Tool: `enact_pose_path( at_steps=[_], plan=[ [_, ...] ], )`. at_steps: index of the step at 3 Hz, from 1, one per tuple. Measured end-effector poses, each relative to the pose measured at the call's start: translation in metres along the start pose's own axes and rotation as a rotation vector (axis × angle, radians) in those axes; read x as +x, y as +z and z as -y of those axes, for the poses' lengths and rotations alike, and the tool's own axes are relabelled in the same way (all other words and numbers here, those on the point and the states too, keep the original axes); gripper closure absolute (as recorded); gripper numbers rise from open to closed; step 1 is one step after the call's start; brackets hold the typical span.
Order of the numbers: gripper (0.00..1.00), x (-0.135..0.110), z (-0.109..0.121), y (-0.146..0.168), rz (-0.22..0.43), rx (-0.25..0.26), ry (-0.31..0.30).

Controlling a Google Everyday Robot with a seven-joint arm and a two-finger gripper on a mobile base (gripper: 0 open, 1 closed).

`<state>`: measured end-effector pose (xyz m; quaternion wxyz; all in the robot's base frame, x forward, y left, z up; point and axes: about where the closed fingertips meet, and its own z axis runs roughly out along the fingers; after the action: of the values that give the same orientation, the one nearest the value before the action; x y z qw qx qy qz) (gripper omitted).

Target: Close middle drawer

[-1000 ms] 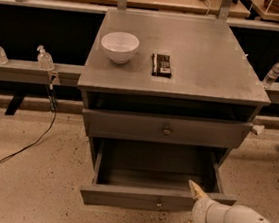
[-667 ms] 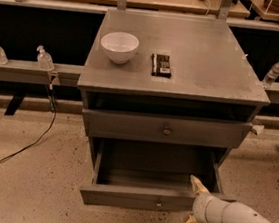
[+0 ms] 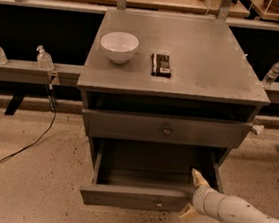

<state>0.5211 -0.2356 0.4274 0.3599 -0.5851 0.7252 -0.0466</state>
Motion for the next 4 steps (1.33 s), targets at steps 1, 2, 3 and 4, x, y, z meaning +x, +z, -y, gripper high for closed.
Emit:
enact_pose_path(
  at_steps=[1,2,3,4],
  plan=[
    [0.0,0.001,0.026,0.01,0.004,0.046,-0.004],
    [0.0,-0.008,0.056,0.024,0.023,0.081,-0.017],
    [0.0,-0.011,0.065,0.029,0.028,0.091,-0.022],
    [0.0,-0.018,0.081,0.042,0.036,0.107,-0.031]
  ],
)
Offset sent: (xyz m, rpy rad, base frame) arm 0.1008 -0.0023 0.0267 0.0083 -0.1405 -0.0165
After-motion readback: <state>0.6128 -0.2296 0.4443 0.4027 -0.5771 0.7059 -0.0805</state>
